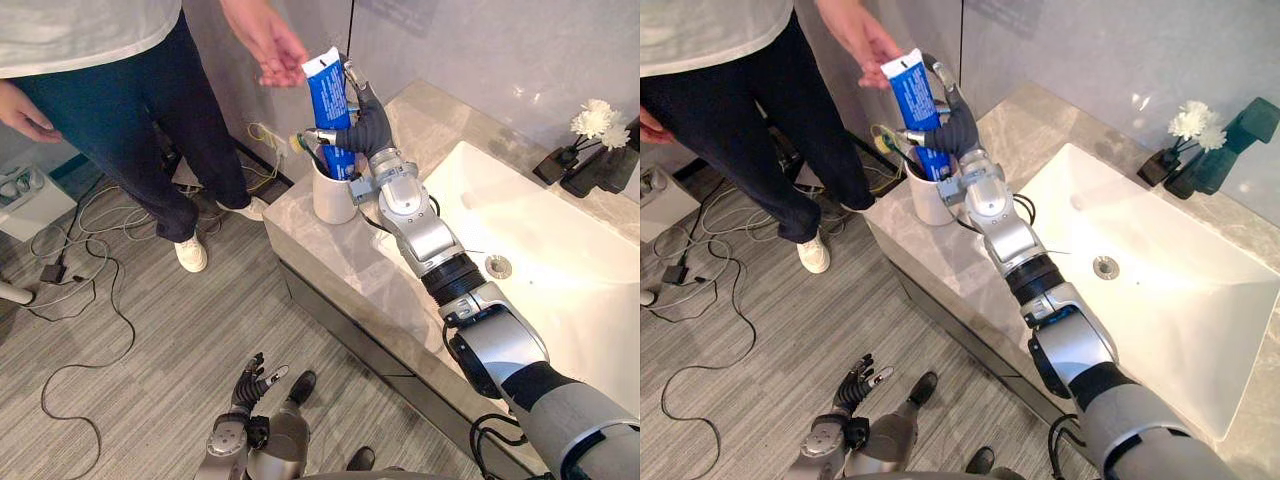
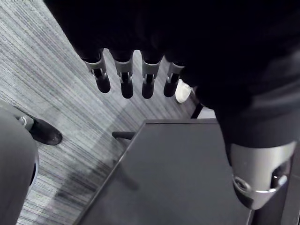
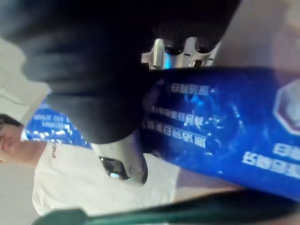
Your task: Organize washtable
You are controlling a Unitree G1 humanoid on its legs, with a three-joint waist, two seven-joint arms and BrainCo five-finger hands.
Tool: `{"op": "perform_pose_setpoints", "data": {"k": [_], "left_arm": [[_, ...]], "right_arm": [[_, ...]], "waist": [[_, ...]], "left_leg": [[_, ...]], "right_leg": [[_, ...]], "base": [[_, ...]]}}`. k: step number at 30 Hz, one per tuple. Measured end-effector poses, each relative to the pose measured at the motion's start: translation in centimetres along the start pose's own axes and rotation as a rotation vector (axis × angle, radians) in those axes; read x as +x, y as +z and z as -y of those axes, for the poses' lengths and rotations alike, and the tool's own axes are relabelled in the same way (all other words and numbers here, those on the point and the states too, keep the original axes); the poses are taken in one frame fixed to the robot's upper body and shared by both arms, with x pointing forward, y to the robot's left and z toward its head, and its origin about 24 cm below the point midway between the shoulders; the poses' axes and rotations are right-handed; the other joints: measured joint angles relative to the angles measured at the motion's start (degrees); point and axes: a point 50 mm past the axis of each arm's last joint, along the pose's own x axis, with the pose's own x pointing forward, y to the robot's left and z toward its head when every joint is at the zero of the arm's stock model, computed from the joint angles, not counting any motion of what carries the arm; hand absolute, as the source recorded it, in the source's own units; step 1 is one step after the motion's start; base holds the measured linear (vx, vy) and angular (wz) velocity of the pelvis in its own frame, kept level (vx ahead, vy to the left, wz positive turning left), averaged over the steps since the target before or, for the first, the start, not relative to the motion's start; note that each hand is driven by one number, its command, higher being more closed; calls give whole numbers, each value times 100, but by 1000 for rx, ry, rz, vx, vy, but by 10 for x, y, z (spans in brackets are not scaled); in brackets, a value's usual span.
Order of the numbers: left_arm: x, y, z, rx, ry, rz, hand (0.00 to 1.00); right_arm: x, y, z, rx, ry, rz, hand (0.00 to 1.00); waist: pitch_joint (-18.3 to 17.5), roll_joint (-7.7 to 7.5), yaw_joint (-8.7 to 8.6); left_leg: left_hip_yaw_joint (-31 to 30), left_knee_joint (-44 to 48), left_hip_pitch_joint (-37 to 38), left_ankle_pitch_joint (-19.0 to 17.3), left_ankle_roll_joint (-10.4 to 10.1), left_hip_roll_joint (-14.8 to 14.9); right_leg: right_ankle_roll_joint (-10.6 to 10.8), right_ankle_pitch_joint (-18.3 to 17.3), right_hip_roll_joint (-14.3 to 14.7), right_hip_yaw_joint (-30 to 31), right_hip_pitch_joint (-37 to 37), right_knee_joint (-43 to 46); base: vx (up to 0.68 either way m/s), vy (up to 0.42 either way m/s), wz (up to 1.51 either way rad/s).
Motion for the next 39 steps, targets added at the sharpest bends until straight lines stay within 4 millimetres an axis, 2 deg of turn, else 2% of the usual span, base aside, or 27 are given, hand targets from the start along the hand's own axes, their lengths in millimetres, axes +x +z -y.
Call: {"op": "perform_pose_setpoints", "data": {"k": [4, 11, 14, 22, 27, 29, 30, 36, 39], "left_arm": [[0, -2, 0, 2, 1, -8, 0], [0, -3, -1, 2, 2, -13, 0], [-1, -5, -2, 6, 4, -21, 0], [-1, -7, -4, 9, 6, -31, 0], [-3, -12, -8, 22, 10, -54, 0], [-3, -15, -11, 28, 11, -68, 0], [-3, -15, -11, 27, 9, -69, 0], [-6, -25, -16, 17, 28, -117, 0], [-9, -33, -18, 19, 34, -150, 0]], "right_arm": [[-5, -2, -1, 9, 3, 0, 0], [-18, -7, 0, 28, 13, 4, 0], [-19, -6, 0, 30, 13, 7, 0], [-31, 13, 22, 41, -34, 122, 0], [-38, 25, 24, 55, -21, 189, 0], [-43, 36, 28, 45, -8, 244, 0], [-46, 39, 30, 38, -8, 260, 0], [-79, 60, 63, -60, -27, 388, 0], [-103, 73, 100, -150, -129, 450, 0]], "waist": [[-1, -6, -101], [-7, -16, -138], [-13, -25, -241], [-38, -50, -303], [-134, -159, -459], [-164, -195, -579], [-170, -205, -584], [-369, -272, -790], [-509, -257, -922]], "left_leg": [[9, 0, 28, 12, 16, -27], [65, -1, 83, 12, 17, -6], [75, -1, 93, 15, 21, -1], [173, -2, 181, 15, 21, 34], [317, -2, 242, 11, 23, 64], [331, -2, 253, 11, 23, 68], [346, -2, 259, 11, 23, 71], [498, -3, 377, -8, 48, 80], [653, -4, 418, -23, 66, 112]], "right_leg": [[19, -31, -39, 11, -1, 67], [19, -31, -38, 71, 9, 102], [19, -31, -39, 83, 7, 123], [18, -30, -33, 180, 30, 149], [5, -21, -32, 336, 19, 155], [0, -16, -33, 349, 22, 155], [-2, -14, -33, 364, 21, 155], [-9, 5, -44, 503, 31, 151], [-10, 48, -40, 664, -2, 131]], "base": [[-10, -2, -1], [-35, -15, -4], [-35, -14, -2], [-27, -10, -6], [-30, -5, -15], [-35, -3, -5], [-31, 1, -9], [-25, 4, -12], [-50, 11, -25]]}}
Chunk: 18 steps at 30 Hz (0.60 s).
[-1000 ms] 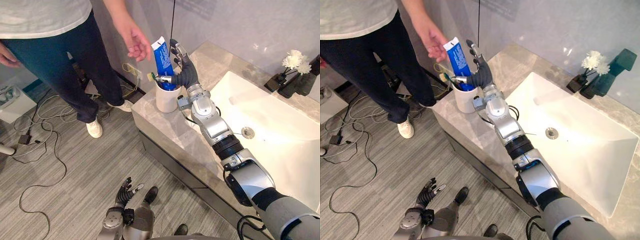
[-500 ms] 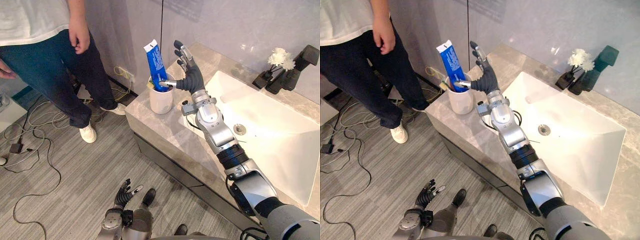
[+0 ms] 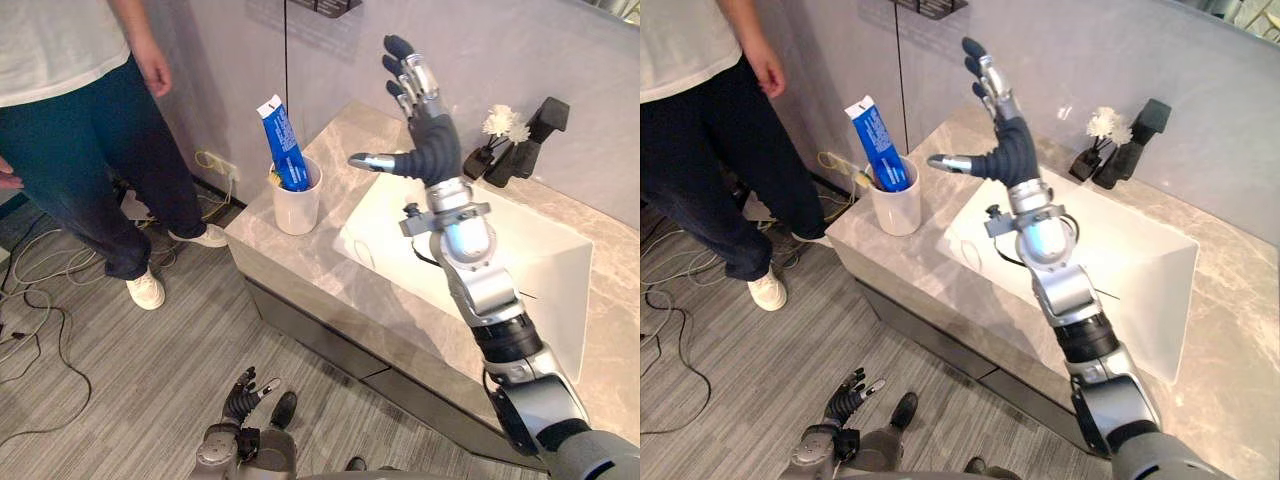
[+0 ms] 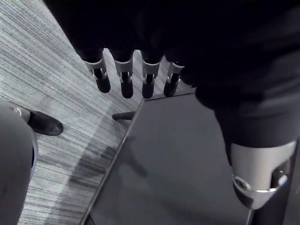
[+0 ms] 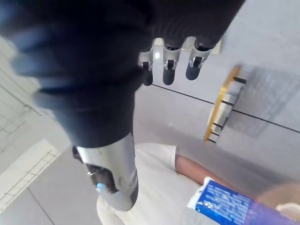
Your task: Organize washtable
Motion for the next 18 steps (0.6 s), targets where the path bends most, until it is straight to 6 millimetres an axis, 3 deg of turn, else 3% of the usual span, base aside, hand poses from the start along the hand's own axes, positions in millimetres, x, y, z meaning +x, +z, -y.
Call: {"op": "perform_pose_setpoints", "data": {"k": [4, 8, 12, 15, 17, 18], "left_arm": [[-2, -11, -2, 16, 3, -50, 0], [-6, -22, -1, 24, -1, -92, 0], [-8, -28, 0, 20, -17, -115, 0], [-11, -34, 0, 18, -14, -136, 0], [-12, -37, 2, 13, -17, -149, 0], [-12, -38, 3, 9, -18, -151, 0]], "right_arm": [[-19, 20, 54, -124, -183, 58, 0], [-58, 31, 103, -302, -386, -2, 0], [-90, 34, 125, -408, -488, -101, 0], [-128, 21, 135, -437, -595, -266, 0], [-175, 10, 141, -480, -702, -468, 0], [-188, 7, 142, -485, -731, -522, 0]], "waist": [[-135, 47, -285], [-262, 149, -617], [-361, 212, -761], [-492, 217, -894], [-598, 247, -908], [-636, 262, -906]], "left_leg": [[256, -3, 86, -21, 20, 59], [530, -7, 177, -63, 51, 96], [673, -36, 202, -100, 60, 115], [749, -34, 208, -127, 48, 130], [815, -32, 204, -170, 30, 133], [840, -36, 187, -189, 18, 138]], "right_leg": [[-11, 118, 30, 263, -3, -103], [0, 243, 41, 536, 2, -231], [24, 306, 44, 663, -2, -328], [26, 317, 54, 740, -12, -379], [25, 316, 50, 789, -43, -390], [24, 314, 51, 812, -73, -389]], "base": [[-48, 16, -36], [-48, 19, -34], [-32, 10, -24], [2, -3, -12], [24, -7, -15], [24, -6, -15]]}}
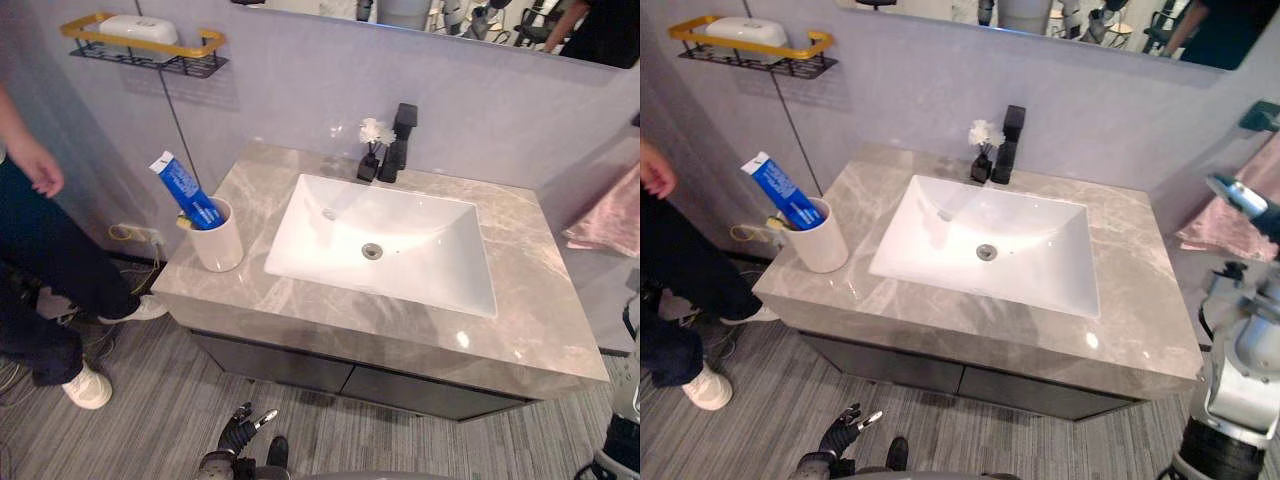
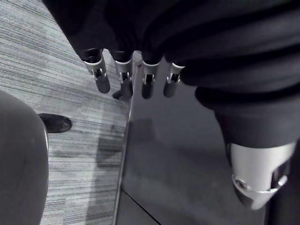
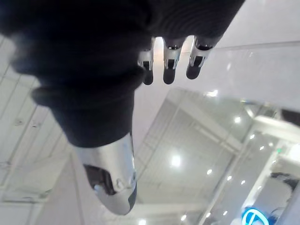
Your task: Organize washtable
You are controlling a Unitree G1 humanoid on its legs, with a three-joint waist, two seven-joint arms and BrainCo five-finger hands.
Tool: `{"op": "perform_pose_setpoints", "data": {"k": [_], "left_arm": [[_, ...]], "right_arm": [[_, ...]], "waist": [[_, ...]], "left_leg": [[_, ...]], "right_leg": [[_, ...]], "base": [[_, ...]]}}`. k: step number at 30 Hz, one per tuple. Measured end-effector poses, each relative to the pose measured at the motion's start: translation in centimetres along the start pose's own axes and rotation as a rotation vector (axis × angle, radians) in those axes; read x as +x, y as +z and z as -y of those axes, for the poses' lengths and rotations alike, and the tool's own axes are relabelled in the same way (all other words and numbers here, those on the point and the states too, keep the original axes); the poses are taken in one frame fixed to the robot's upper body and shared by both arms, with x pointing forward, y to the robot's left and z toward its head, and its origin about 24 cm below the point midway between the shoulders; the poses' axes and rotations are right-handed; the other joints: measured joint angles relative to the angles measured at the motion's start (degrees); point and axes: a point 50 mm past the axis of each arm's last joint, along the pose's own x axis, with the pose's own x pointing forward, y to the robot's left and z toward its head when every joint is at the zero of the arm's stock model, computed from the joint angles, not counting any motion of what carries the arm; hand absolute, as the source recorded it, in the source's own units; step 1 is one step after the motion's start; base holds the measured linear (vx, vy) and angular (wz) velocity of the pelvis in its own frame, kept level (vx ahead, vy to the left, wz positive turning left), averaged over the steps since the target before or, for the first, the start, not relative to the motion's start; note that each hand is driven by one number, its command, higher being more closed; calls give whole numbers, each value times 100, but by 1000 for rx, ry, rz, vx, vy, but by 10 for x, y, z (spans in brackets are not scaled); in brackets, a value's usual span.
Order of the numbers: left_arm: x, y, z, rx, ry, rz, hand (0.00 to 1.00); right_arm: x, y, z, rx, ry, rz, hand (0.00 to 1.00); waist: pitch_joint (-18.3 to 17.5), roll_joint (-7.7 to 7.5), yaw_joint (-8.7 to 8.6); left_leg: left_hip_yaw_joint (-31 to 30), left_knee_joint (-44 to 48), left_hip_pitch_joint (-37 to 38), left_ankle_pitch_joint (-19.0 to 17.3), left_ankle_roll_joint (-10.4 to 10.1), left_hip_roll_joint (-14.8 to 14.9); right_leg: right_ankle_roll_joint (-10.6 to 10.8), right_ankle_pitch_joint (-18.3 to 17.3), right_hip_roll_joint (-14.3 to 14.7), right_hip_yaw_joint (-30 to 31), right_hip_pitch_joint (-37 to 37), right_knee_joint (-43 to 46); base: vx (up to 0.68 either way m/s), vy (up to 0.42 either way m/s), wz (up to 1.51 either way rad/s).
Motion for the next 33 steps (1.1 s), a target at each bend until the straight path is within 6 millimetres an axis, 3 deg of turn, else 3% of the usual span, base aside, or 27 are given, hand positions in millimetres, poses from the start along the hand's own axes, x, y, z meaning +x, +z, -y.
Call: {"op": "perform_pose_setpoints", "data": {"k": [2, 5, 9, 13, 14, 20, 29, 33], "left_arm": [[-1, -2, 2, -24, 4, -7, 0], [-2, -6, 6, -57, 8, -19, 0], [-2, -8, 11, -99, 13, -32, 0], [-2, -4, 17, -117, 2, -16, 0], [-2, -3, 18, -120, 3, -15, 0], [-2, -4, 19, -122, 4, -18, 0], [1, -1, 21, -96, 5, -21, 0], [2, -1, 21, -88, 3, -24, 0]], "right_arm": [[-31, -35, 18, -59, -88, -216, 0], [-73, -62, 32, -88, -201, -430, 0], [-129, -98, 27, -43, -243, -728, 0], [-178, -121, 8, 27, -168, -977, 0], [-200, -128, 4, 54, -150, -1076, 0], [-264, -143, 5, 55, -61, -1369, 0], [-315, -144, -5, 11, 132, -1603, 0], [-319, -144, -13, -10, 210, -1623, 0]], "waist": [[-56, 75, -5], [-129, 184, -6], [-164, 249, -7], [-170, 303, 30], [-171, 304, 54], [-167, 332, 61], [-86, 356, 171], [-47, 359, 174]], "left_leg": [[90, -1, -11, -50, -3, 11], [255, 34, 32, -77, 44, 15], [491, 37, 244, -148, 28, 49], [659, 33, 367, -200, 22, 95], [699, 25, 409, -240, 22, 111], [712, -3, 422, -276, 8, 95], [465, -4, 481, -278, 17, -19], [434, -4, 484, -276, 18, -38]], "right_leg": [[-12, -12, 0, 83, -59, 2], [-11, 4, -34, 168, -110, 65], [22, -18, -44, 252, 2, 124], [40, -146, -98, 51, -7, 271], [16, -168, -136, -96, -9, 336], [27, -144, -146, -134, 35, 323], [49, -156, -217, -392, 295, 197], [51, -157, -214, -410, 313, 196]], "base": [[27, -5, -19], [60, 1, -25], [34, -3, -23], [-40, -11, -16], [-41, -6, -12], [5, 0, 0], [34, -4, 14], [-1, -7, 4]]}}
